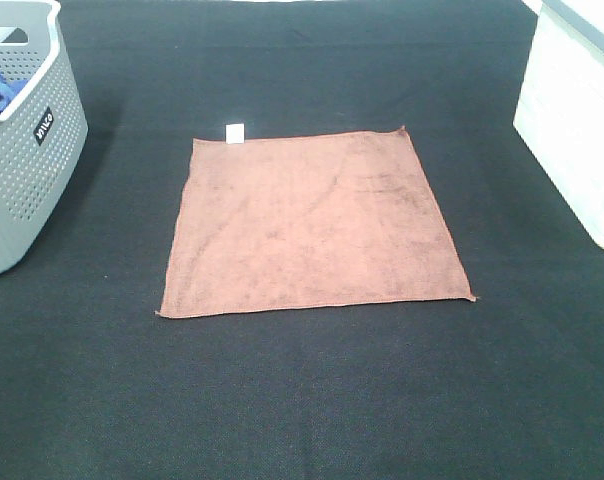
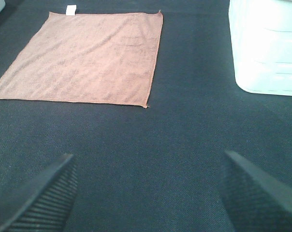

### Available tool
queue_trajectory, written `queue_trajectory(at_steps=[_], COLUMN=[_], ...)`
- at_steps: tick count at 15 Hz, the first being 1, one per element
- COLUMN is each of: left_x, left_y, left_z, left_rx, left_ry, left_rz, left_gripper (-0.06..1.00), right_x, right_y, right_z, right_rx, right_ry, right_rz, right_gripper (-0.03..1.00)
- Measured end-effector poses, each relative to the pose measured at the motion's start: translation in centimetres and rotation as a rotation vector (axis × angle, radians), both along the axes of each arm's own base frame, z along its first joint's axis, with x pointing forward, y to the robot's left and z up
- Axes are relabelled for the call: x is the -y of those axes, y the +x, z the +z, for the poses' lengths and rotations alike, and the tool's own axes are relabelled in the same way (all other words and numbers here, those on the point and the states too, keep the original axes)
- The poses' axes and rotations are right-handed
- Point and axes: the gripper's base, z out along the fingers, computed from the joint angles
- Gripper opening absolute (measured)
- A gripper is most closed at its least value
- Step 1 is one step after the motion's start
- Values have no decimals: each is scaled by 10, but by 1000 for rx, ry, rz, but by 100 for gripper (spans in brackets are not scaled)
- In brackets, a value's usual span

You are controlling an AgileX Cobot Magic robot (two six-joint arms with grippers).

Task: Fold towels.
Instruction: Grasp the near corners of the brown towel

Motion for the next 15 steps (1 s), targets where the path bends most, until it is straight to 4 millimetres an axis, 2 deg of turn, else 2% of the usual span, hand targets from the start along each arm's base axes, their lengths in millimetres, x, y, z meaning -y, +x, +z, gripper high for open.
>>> queue_trajectory(at_steps=[15], left_x=[0], left_y=[0], left_z=[0], left_rx=[1], left_ry=[0], left_rz=[0], left_gripper=[70], right_x=[0], right_y=[0], right_z=[0], right_rx=[0], right_ry=[0], right_rz=[0], right_gripper=[76])
